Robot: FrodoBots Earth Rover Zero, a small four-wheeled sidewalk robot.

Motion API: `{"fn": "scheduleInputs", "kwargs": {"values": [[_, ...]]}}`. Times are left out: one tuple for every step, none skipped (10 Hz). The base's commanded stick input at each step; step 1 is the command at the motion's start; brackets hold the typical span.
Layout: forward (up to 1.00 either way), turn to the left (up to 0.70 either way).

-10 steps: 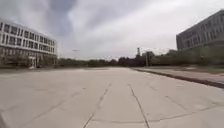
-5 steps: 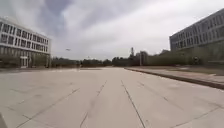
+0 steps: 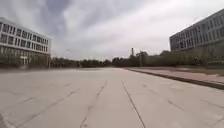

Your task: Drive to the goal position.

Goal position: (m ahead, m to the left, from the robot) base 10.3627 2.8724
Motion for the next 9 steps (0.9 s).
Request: {"fn": "scheduleInputs", "kwargs": {"values": [[0.5, 0.0], [0.5, 0.0], [0.5, 0.0], [0.5, 0.0], [0.5, 0.0], [0.5, 0.0], [0.5, 0.0], [0.5, 0.0], [0.5, 0.0]]}}
